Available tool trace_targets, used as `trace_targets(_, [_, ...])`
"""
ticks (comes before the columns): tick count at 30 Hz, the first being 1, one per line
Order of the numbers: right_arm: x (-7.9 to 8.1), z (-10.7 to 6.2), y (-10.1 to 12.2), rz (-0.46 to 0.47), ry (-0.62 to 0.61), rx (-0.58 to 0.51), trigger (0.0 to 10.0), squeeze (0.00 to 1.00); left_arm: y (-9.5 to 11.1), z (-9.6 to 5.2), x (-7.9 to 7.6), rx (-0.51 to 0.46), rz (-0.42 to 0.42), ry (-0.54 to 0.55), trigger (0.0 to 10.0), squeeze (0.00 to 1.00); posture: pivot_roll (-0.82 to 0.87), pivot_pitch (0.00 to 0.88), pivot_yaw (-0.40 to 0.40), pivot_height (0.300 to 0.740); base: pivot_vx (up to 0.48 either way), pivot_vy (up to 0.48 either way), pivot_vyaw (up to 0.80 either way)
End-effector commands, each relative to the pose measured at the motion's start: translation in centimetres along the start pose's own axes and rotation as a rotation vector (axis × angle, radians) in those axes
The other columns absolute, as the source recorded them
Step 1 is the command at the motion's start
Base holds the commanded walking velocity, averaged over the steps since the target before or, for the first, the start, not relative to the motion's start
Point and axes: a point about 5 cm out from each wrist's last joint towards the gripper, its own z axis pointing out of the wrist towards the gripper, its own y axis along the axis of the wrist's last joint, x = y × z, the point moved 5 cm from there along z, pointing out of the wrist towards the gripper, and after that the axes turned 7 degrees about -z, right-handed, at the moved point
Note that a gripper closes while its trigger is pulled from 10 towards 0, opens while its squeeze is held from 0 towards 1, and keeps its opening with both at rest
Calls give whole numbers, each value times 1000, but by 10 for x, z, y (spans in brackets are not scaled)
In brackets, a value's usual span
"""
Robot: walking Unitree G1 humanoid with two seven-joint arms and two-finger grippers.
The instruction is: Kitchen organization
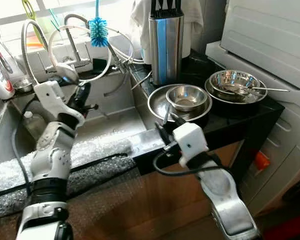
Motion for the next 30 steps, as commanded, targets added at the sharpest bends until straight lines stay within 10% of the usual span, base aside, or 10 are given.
trace_targets(1, [-3,-2,10,1,-23,-36,10000,0,0,1,4,0,34,18,10000,0,-104,0,134,740,0,0,0])
trace_targets(5, [-14,-20,-6,-5,-100,16,10000,0,2,2,27,-7,228,126,10000,0,-115,0,140,740,0,0,0])
trace_targets(16, [-24,-45,-33,-48,-194,102,10000,0,3,6,35,10,425,120,10000,0,-137,0,158,740,0,0,0])
trace_targets(30, [-21,-53,-42,-37,-214,113,10000,0,-35,14,45,170,517,163,10000,0,-149,0,169,740,0,0,0])
